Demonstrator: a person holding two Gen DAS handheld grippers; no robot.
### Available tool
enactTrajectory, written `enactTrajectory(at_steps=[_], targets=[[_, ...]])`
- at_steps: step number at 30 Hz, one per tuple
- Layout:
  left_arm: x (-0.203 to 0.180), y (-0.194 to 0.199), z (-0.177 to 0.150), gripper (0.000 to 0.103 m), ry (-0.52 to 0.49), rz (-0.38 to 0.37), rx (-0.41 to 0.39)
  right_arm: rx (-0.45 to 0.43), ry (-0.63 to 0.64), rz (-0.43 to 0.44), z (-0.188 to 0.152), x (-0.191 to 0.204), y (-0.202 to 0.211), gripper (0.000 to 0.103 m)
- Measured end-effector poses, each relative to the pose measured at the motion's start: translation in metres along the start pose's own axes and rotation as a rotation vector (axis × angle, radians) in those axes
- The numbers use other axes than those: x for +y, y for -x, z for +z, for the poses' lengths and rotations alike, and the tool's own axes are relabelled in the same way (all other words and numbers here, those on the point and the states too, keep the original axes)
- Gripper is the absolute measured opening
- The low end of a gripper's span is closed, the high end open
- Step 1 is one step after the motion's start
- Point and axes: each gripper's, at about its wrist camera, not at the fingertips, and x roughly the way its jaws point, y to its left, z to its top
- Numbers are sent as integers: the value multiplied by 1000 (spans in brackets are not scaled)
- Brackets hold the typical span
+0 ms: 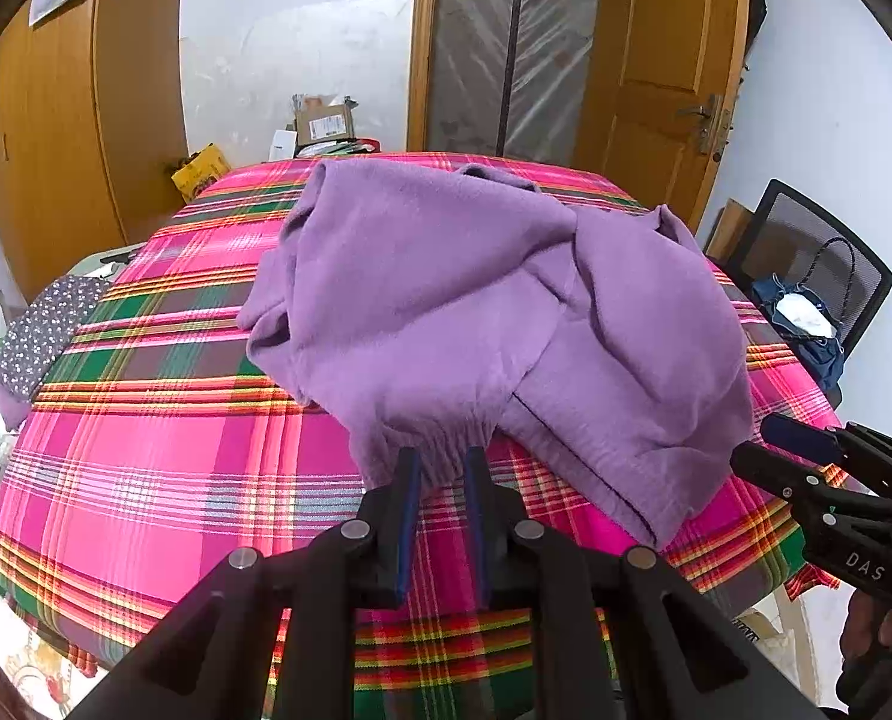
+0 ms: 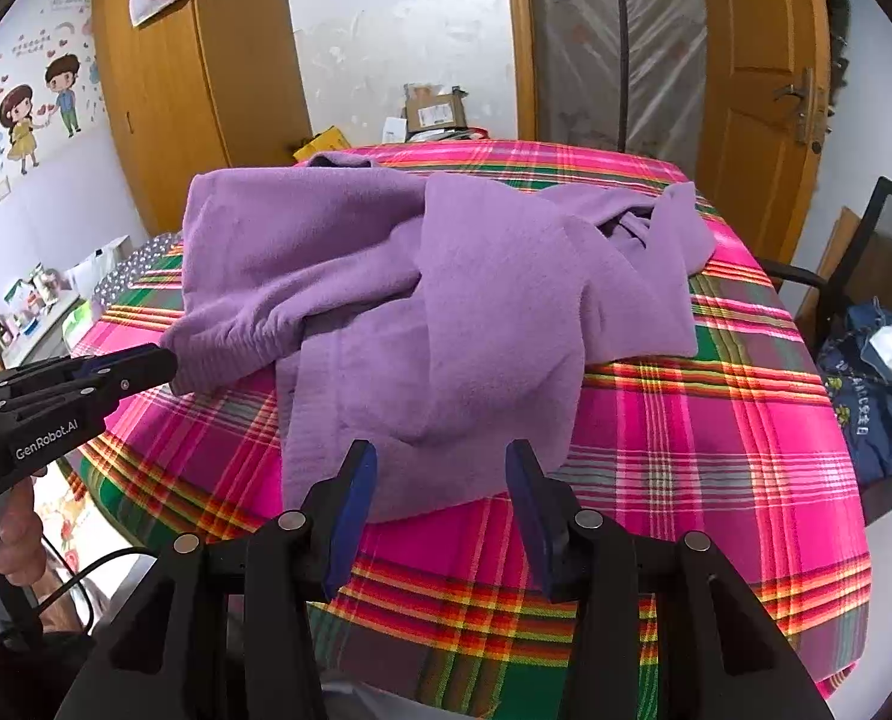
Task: Fold clothes
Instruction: 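Move both tools toward the crumpled lilac sweatshirt on the plaid table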
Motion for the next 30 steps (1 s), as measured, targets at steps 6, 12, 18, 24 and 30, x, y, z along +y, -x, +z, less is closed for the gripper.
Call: enactTrajectory(at_steps=[6, 12, 18, 24, 30], targets=[[-1, -5, -7, 15, 4, 3, 5, -5, 5, -2, 1, 0, -2, 47], [-1, -14, -20, 15, -1, 16, 7, -10, 9, -1, 1, 3, 0, 47], [-5, -10, -23, 15, -9, 23, 7, -4, 7, 0, 2, 4, 1, 47], [-12, -8, -33, 15, -10, 27, 10, -6, 4, -1, 1, 3, 2, 47], [-17, -9, -43, 15, 14, 16, 39, -8, 0, -2, 1, 1, 2, 47]])
